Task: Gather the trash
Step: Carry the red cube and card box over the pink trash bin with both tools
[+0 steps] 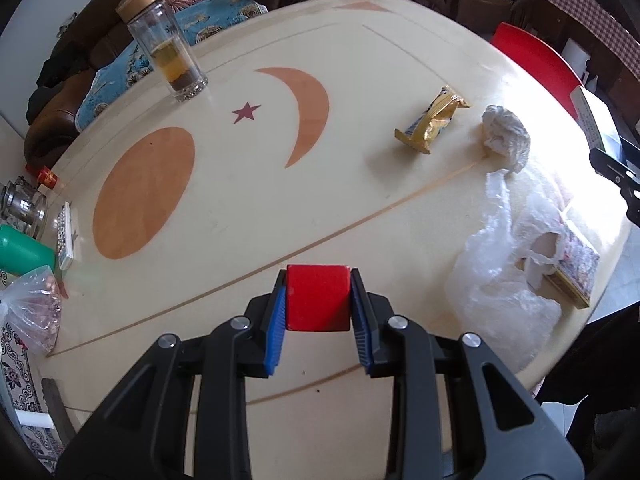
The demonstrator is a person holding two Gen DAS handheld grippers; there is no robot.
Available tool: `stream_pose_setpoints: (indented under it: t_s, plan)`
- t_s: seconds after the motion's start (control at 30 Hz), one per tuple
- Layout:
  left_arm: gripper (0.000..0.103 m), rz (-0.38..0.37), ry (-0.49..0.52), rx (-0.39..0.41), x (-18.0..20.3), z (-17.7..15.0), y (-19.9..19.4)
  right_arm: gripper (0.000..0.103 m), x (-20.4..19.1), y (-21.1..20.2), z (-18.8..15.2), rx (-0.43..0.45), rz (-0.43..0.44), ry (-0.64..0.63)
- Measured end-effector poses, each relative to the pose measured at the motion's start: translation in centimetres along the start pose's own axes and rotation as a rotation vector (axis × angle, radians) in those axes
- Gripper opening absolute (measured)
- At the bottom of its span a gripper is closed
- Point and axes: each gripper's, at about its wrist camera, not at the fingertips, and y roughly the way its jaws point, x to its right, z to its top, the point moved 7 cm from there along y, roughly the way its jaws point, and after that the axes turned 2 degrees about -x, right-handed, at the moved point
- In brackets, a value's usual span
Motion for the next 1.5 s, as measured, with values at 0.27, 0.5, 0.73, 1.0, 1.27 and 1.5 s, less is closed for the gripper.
stream_pose_setpoints:
  t_s: [0.27, 0.5, 0.73, 1.0, 1.27, 1.5]
  plan:
    - [0.030, -0.001, -0.013, 0.057, 0.5, -0.5, -3.2, 0.074, -1.0, -2.9, 0.9, 0.046, 0.027, -0.021]
    - [0.030, 0.002, -0.016, 0.106, 1.8, -1.8, -6.8, 0.074, -2.5, -6.5, 0.9, 0.087, 0.067, -0.053]
    - [0.030, -0.004, -0.011, 0.165, 3.6, -3.6, -10.7, 0.074, -3.3, -11.7, 0.0, 0.143, 0.101, -0.077]
    - [0.030, -0.011, -0.015, 0.222, 6.1, -5.9, -15.0, 0.074, -4.0, -17.2, -2.1, 0.191, 0.132, -0.113]
    - [0.030, -0.033, 0.001, 0.240, 9.5, -8.8, -17.2, 0.074, -3.6, -21.0, -5.5, 0.194, 0.159, -0.144]
    - [0.030, -0.058, -0.009, 0.230, 11.4, -10.6, -17.2, 0.074, -3.0, -22.3, -8.2, 0.173, 0.158, -0.160]
